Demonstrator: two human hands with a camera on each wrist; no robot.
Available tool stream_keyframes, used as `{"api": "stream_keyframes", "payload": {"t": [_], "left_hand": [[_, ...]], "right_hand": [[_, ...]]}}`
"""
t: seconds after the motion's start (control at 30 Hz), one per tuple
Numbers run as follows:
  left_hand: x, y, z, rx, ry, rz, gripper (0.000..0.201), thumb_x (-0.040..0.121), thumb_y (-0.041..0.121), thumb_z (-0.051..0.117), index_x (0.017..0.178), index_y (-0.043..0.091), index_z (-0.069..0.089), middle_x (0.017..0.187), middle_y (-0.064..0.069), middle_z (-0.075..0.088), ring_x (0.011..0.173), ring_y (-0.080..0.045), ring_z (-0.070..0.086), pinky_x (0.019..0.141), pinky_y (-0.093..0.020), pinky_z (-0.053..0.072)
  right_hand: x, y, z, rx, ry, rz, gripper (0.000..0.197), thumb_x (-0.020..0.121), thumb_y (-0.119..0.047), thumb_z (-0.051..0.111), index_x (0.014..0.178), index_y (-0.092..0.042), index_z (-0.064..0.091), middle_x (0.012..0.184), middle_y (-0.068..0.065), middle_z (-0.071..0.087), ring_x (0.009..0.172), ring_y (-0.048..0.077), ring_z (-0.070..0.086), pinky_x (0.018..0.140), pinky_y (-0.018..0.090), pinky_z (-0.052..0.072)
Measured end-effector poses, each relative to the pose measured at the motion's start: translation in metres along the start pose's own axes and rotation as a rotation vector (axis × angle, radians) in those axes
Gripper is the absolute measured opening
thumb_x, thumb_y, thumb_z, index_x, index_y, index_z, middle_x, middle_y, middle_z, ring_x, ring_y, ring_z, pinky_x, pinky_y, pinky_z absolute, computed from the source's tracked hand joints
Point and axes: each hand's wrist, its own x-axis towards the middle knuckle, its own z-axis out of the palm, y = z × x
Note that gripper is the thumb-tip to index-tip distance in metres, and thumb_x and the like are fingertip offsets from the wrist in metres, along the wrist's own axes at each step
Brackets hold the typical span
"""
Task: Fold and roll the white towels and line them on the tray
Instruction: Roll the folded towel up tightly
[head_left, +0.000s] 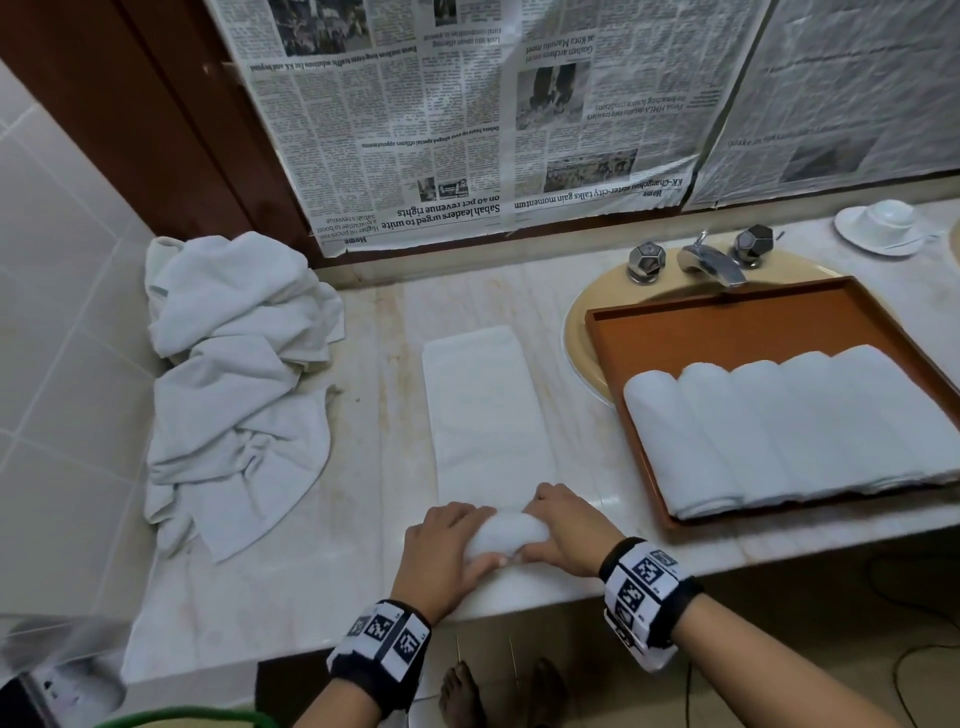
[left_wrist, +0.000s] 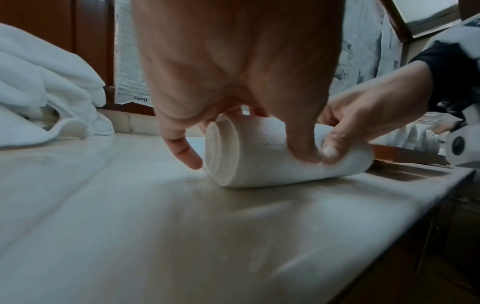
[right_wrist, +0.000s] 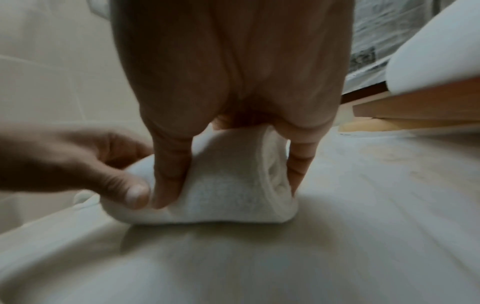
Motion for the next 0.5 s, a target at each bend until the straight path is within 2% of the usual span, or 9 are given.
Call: {"api": "stream_keyframes", "payload": {"t": [0.07,0.17,0.23,0.3,0.37,0.43,0.5], "left_hand": [[0.006,-0.003,-0.006,-0.091,-0.091,-0.043,0.064,0.079,0.076,0.050,0.135,0.046,0.051,0.128,0.016,0.053,0.120,-0.011,0.044,0.100,-0.038,0.038],[0.019,-0.009,-0.020,-0.228,-0.223,-0.054,0.066,0.068,0.083,0.050,0.122,0.048,0.061,0.111,0.012,0.056,0.105,-0.011,0.051,0.097,-0.040,0.043],[0.027,-0.009,-0.029,-0.234,-0.302,-0.045,0.060,0.070,0.078,0.058,0.115,0.039,0.068,0.109,0.006,0.056,0.102,-0.014,0.052,0.095,-0.041,0.045],[0.030,-0.007,-0.032,-0.245,-0.323,-0.052,0.051,0.077,0.066,0.067,0.112,0.029,0.070,0.110,0.001,0.057,0.102,-0.017,0.053,0.094,-0.039,0.045],[0.026,-0.006,-0.028,-0.250,-0.280,-0.054,0.052,0.076,0.069,0.066,0.115,0.035,0.067,0.113,0.005,0.057,0.105,-0.015,0.053,0.095,-0.040,0.045],[0.017,-0.006,-0.018,-0.188,-0.194,-0.068,0.067,0.072,0.080,0.055,0.128,0.045,0.055,0.123,0.013,0.050,0.113,-0.010,0.046,0.099,-0.040,0.042],[0.006,-0.006,-0.006,-0.090,-0.028,-0.038,0.069,0.077,0.076,0.051,0.140,0.047,0.041,0.136,0.016,0.039,0.122,-0.011,0.038,0.100,-0.039,0.039]], "right_hand": [[0.001,0.001,-0.003,0.040,-0.038,0.004,0.052,0.082,-0.056,0.067,0.121,-0.021,0.062,0.114,0.000,0.050,0.109,0.019,0.048,0.094,0.034,0.041],[-0.007,0.000,0.000,-0.028,0.059,-0.028,0.061,0.086,-0.053,0.063,0.137,-0.022,0.048,0.129,0.000,0.051,0.120,0.021,0.047,0.100,0.034,0.040],[-0.013,-0.001,0.008,-0.251,0.167,-0.107,0.061,0.086,-0.050,0.061,0.136,-0.020,0.046,0.130,0.001,0.050,0.117,0.023,0.048,0.097,0.036,0.042],[-0.014,-0.001,0.016,-0.366,0.211,-0.155,0.059,0.080,-0.048,0.067,0.128,-0.017,0.054,0.123,0.003,0.055,0.109,0.026,0.055,0.089,0.038,0.046],[-0.011,0.002,0.017,-0.313,0.226,-0.172,0.056,0.080,-0.046,0.068,0.126,-0.017,0.056,0.122,0.001,0.056,0.109,0.025,0.056,0.088,0.037,0.046],[-0.007,0.007,0.010,-0.120,0.133,-0.114,0.053,0.085,-0.049,0.064,0.130,-0.023,0.054,0.124,-0.004,0.052,0.113,0.018,0.050,0.094,0.032,0.041],[-0.001,0.009,0.000,0.051,0.063,-0.055,0.050,0.083,-0.052,0.067,0.125,-0.025,0.060,0.119,-0.005,0.052,0.110,0.015,0.047,0.095,0.030,0.039]]}}
